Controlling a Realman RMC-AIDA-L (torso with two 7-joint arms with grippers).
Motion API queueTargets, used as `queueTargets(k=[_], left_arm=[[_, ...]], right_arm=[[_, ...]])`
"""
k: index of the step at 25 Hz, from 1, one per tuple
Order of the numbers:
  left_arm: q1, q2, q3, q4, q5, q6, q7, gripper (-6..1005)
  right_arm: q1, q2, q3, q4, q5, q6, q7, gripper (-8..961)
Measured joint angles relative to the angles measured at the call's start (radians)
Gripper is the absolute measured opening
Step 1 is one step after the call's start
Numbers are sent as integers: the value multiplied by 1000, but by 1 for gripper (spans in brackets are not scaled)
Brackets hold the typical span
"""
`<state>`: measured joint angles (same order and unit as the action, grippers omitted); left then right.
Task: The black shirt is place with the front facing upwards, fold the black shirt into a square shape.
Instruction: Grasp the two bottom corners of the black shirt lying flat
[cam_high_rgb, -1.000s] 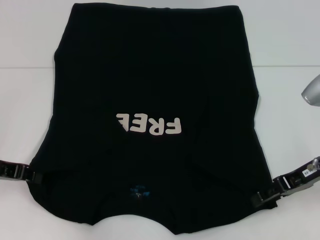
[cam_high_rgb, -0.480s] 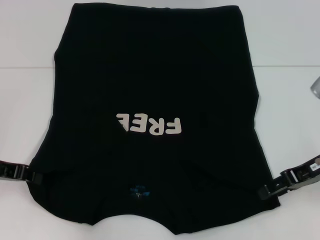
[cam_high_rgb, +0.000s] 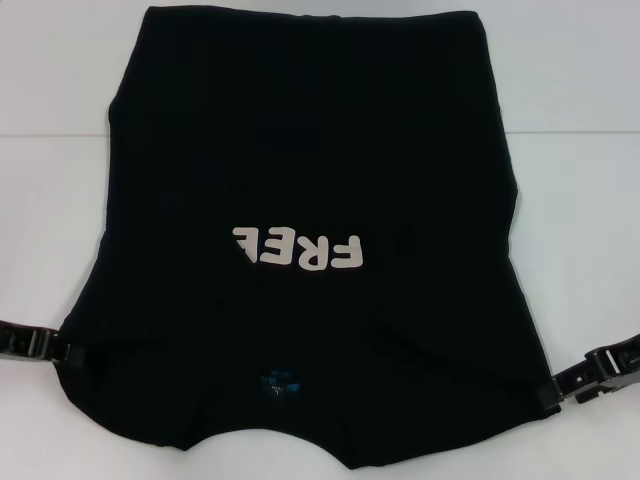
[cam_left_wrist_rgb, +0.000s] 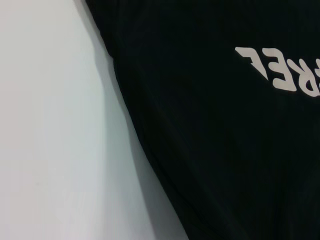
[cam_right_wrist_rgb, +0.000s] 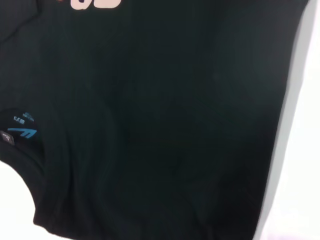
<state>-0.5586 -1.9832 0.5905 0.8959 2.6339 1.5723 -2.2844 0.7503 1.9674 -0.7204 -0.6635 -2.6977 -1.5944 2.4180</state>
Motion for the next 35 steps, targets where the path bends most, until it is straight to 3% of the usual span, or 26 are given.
queueTargets(k=[35], left_arm=[[-1,2,0,0,0,0,-1,34]], right_arm=[[24,28,-13,19,1,-2,-11,641]])
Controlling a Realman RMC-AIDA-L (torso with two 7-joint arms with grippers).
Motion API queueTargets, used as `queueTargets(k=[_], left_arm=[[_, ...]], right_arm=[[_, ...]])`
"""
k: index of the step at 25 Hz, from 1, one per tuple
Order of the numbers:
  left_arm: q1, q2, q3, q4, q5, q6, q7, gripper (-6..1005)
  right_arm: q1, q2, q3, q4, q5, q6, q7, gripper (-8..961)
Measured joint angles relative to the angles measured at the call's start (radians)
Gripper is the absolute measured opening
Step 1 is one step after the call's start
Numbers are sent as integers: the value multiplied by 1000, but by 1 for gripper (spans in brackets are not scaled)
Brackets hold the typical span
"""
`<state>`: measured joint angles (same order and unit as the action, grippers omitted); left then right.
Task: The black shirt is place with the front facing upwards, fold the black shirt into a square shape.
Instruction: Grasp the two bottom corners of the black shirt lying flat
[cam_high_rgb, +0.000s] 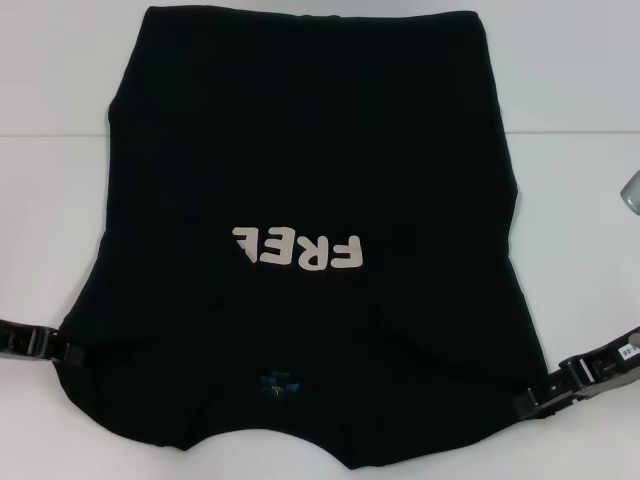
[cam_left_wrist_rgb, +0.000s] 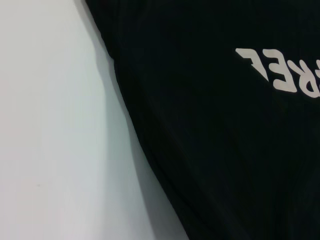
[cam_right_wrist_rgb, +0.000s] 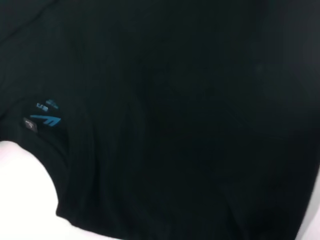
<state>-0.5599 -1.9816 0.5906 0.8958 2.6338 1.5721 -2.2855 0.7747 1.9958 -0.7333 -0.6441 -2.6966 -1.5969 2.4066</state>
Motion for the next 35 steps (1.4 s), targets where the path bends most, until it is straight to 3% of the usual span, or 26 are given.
queueTargets(k=[17,35], left_arm=[[-3,0,0,0,0,0,1,32],[-9,1,0,0,0,0,2,33]], right_arm=[[37,24,0,14,14,4,-10,620],[60,28,-2,37,41,5,-20,597]])
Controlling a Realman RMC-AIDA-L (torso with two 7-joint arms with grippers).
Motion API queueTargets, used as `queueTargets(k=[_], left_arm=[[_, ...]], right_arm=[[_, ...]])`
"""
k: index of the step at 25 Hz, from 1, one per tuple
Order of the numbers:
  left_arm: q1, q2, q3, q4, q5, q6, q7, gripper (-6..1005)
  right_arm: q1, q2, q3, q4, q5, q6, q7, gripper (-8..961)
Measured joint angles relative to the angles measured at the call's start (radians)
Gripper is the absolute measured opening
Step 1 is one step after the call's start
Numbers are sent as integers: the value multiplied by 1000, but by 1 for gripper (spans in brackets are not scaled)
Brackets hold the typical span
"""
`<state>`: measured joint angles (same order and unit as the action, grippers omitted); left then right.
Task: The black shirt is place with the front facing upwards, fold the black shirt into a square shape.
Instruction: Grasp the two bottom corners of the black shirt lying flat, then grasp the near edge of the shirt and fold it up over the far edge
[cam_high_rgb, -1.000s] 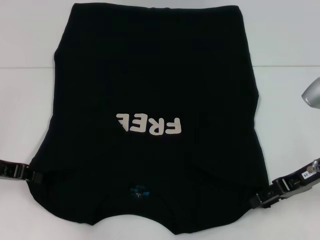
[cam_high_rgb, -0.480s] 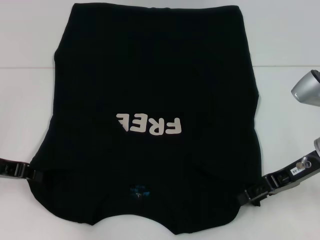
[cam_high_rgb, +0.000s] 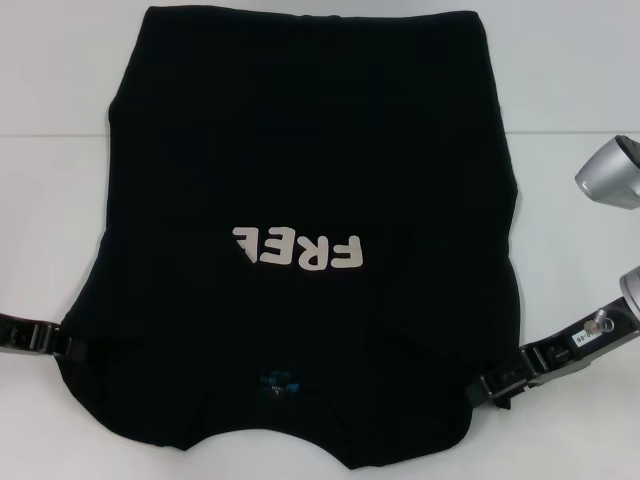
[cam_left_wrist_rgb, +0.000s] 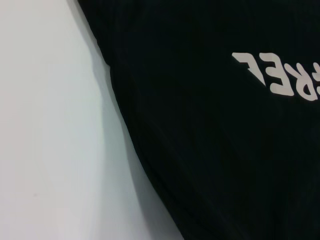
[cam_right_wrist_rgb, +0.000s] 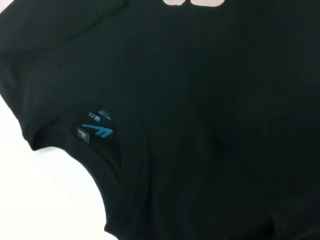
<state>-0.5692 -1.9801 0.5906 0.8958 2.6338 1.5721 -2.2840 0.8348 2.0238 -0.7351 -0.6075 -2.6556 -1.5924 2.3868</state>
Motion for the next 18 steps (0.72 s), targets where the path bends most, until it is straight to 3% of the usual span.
queueTargets(k=[18], left_arm=[[-5,0,0,0,-12,14,3,33]], right_arm=[[13,4,-18,12,-7,14,11,557]])
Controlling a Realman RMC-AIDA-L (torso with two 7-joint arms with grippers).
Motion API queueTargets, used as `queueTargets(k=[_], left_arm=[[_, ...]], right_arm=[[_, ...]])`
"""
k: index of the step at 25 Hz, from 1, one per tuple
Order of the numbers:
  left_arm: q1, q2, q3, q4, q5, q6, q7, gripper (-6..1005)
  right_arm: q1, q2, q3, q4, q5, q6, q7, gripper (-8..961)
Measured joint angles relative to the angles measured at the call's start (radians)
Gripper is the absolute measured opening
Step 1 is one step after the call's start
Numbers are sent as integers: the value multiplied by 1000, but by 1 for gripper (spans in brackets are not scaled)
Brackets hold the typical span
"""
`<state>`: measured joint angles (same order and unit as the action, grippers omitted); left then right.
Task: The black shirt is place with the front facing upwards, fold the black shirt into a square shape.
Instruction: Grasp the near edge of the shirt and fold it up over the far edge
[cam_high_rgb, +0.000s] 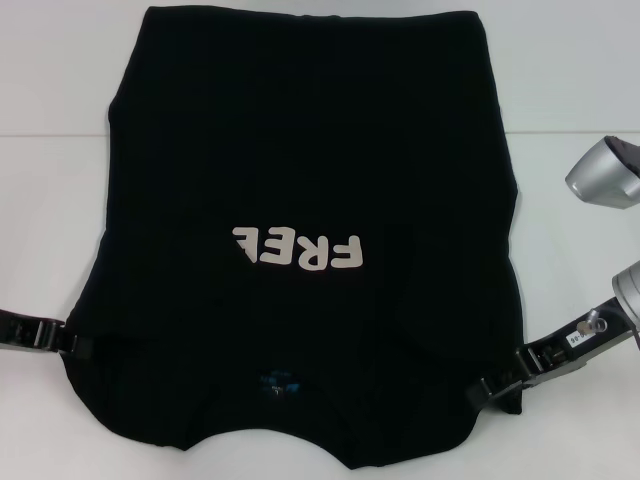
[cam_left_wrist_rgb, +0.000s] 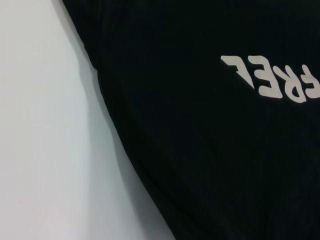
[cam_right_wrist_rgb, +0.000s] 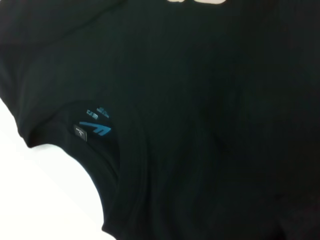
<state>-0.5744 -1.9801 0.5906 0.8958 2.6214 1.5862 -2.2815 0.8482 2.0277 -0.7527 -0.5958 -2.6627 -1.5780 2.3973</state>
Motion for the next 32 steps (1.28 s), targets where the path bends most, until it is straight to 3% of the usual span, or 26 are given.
queueTargets(k=[4,15,25,32], left_arm=[[0,1,0,0,-1,0,0,33],[1,3,0,-1,-3,0,2,34],[1,8,-1,-8,-14,0,14,34],[1,11,-4,-17,-14,0,17,33]], right_arm=[[7,2,-12,12,0,5,1,517],[20,5,-46,13,0,6,16,517],[28,8,-103,13,0,15,38,393],[29,8,-107,6,0,8,38,155]])
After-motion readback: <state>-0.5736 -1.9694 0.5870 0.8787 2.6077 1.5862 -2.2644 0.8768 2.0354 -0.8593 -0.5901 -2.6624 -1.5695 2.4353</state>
